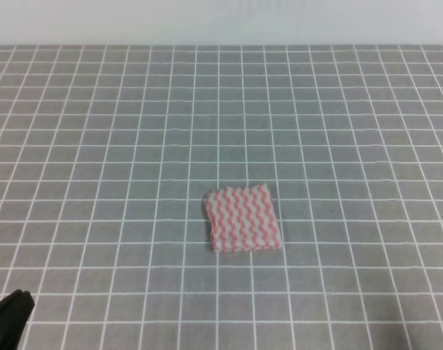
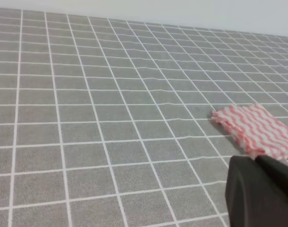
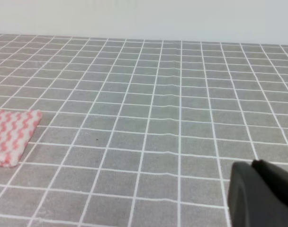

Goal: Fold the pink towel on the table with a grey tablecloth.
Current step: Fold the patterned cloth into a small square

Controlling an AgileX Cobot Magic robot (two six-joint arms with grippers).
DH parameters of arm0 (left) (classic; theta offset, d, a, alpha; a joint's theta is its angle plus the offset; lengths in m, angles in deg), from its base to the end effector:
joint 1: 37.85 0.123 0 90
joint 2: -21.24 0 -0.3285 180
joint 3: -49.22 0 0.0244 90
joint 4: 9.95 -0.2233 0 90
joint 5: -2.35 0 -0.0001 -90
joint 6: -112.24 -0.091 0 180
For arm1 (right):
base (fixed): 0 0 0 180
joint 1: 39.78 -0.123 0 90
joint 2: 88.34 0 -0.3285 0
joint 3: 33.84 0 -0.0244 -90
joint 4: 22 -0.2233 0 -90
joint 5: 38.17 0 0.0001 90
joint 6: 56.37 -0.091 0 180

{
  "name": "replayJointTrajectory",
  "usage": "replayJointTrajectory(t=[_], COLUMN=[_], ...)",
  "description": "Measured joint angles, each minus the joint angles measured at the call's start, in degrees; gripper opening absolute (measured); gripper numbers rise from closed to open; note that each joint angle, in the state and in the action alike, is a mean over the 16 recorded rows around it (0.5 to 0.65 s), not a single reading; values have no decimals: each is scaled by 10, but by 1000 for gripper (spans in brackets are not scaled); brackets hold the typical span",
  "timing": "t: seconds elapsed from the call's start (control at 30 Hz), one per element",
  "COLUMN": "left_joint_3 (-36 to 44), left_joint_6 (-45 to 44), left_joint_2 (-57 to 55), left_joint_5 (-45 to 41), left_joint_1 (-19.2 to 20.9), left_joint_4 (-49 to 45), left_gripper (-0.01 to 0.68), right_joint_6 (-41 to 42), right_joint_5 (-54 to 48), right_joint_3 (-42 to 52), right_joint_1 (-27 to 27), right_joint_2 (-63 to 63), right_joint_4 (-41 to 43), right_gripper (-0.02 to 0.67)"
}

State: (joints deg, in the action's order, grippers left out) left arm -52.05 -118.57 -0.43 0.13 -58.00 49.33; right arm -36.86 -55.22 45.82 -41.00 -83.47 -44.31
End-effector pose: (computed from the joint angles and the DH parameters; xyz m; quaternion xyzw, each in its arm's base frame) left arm 0.0063 -0.0056 0.2098 0.0894 0.7694 -0.1687 0.6096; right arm -0.0186 0.0098 0.1801 -0.0311 0.7671 0.0603 0.6379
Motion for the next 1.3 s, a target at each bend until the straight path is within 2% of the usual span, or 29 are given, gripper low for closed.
replayJointTrajectory(t=[0.33,0.53,0.7,0.87,0.97,1.13,1.3], left_joint_3=[0,2,3,4,5,6,6], left_joint_6=[-2,71,211,355,417,448,444], left_joint_2=[4,12,39,82,112,149,166], left_joint_5=[16,27,19,-9,-37,-89,-139], left_joint_1=[-27,-30,2,52,85,132,157], left_joint_4=[2,-93,-246,-400,-462,-496,-496], left_gripper=[-2,-2,-2,-2,-1,-1,-1], right_joint_6=[0,0,0,0,0,0,0], right_joint_5=[0,-1,-1,1,1,1,0], right_joint_3=[0,-1,-1,1,2,2,-1], right_joint_1=[0,0,0,0,0,0,0], right_joint_2=[0,1,1,0,-1,-1,1], right_joint_4=[-2,-3,-3,-3,-2,-2,-3], right_gripper=[-16,-16,-16,-16,-15,-16,-16])
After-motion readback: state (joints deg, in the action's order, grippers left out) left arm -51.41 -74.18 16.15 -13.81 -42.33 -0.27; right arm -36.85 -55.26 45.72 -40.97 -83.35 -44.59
